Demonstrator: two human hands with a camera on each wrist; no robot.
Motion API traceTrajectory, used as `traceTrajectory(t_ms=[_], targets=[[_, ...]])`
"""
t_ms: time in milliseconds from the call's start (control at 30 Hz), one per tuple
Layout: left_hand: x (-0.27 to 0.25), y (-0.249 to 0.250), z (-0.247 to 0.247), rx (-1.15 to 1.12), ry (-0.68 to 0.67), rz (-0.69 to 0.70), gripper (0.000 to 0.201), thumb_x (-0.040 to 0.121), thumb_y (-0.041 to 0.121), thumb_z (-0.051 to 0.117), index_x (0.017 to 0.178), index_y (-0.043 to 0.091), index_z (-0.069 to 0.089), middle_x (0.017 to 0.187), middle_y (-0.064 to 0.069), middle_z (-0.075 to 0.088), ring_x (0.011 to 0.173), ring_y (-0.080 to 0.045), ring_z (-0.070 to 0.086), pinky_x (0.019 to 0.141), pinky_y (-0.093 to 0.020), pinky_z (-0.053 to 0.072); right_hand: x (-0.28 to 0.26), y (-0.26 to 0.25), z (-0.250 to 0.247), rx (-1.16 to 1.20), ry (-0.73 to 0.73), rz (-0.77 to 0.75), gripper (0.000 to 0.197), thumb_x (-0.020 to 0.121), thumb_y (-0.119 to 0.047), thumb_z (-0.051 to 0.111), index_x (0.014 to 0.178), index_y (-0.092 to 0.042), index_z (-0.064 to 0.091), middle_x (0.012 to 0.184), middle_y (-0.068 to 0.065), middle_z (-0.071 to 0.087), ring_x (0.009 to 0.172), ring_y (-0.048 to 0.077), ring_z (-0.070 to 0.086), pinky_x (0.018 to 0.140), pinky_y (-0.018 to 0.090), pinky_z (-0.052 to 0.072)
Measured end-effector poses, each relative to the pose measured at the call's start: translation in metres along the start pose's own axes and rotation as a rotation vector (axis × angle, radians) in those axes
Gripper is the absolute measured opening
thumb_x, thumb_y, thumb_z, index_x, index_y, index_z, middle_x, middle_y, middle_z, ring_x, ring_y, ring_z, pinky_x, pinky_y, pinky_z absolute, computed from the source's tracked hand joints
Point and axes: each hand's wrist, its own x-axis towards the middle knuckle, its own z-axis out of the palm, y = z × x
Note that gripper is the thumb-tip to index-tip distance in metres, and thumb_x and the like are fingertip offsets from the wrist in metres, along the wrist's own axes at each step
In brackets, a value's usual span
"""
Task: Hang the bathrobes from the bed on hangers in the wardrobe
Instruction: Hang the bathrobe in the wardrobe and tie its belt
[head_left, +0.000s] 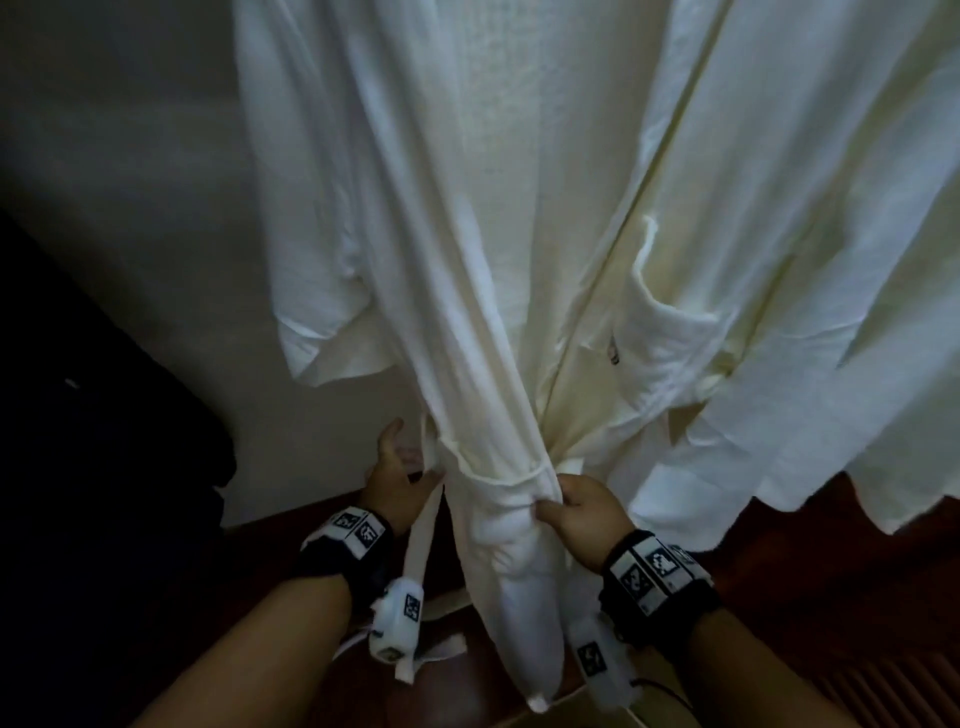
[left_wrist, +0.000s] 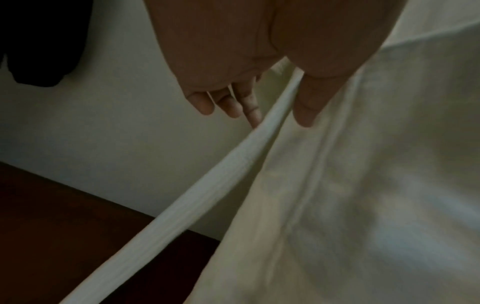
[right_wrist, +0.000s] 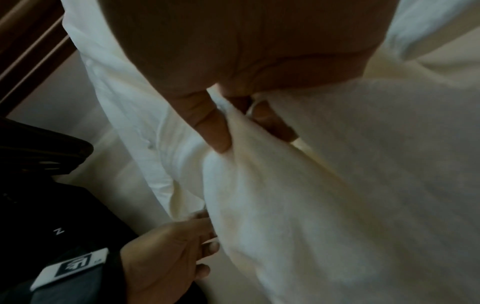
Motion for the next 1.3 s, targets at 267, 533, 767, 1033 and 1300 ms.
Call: traceTrajectory(t_ms=[267,533,767,1033,1300], targets=[[0.019,0.004,-0.040,0.121,0.267,0.085,0.036,0.088,0.010,0.057,0.059,0.012,0.035,0.062,-0.013,0.050,0.058,-0.020,0.043,0.057,-0.025,0.040,-0.012,0.029,-0.024,-0.046,0.267,0.084,0.014,0.085,-0.031,0.070,0.098,-0.032,0.074,0.105,-0.004,0.071,0.094,0.017,0.066,0.088,0.025,0.050],[0.004,0.042,-0.026,-0.215,0.017,0.112,0.042,0.089,-0.004,0.060,0.125,0.013,0.046,0.110,-0.008,0.058,0.096,-0.021,0.056,0.063,-0.014,0.048,-0.040,0.031,-0.045,-0.055,0.183,-0.045,0.011,0.091,-0.023,0.065,0.093,-0.022,0.075,0.090,-0.014,0.069,0.079,0.008,0.066,0.067,0.009,0.047],[0.006,0.100,0.008,-0.030,0.022,0.165,0.058,0.092,0.020,0.063,0.143,0.026,0.036,0.110,-0.003,0.063,0.084,-0.023,0.067,0.063,-0.026,0.048,-0.059,0.027,-0.063,0.201,0.127,-0.092,0.013,0.090,-0.010,0.065,0.089,-0.019,0.074,0.072,-0.008,0.070,0.049,0.013,0.061,0.056,0.028,0.054],[-0.028,0.074,0.028,0.013,0.059,0.063,0.047,0.090,0.018,0.066,0.134,0.018,0.047,0.111,-0.009,0.063,0.077,-0.021,0.066,0.060,-0.029,0.049,-0.102,0.043,-0.088,0.327,0.020,-0.157,0.025,0.090,0.000,0.062,0.103,-0.019,0.072,0.067,-0.015,0.070,0.058,0.004,0.065,0.061,0.017,0.051],[-0.056,0.041,0.023,0.164,0.092,-0.003,0.043,0.091,0.025,0.065,0.130,0.024,0.048,0.117,-0.003,0.060,0.093,-0.022,0.066,0.064,-0.028,0.051,-0.118,0.043,-0.069,0.368,-0.097,-0.143,0.019,0.091,-0.003,0.062,0.089,-0.016,0.075,0.078,-0.007,0.072,0.069,0.018,0.069,0.068,0.023,0.056]])
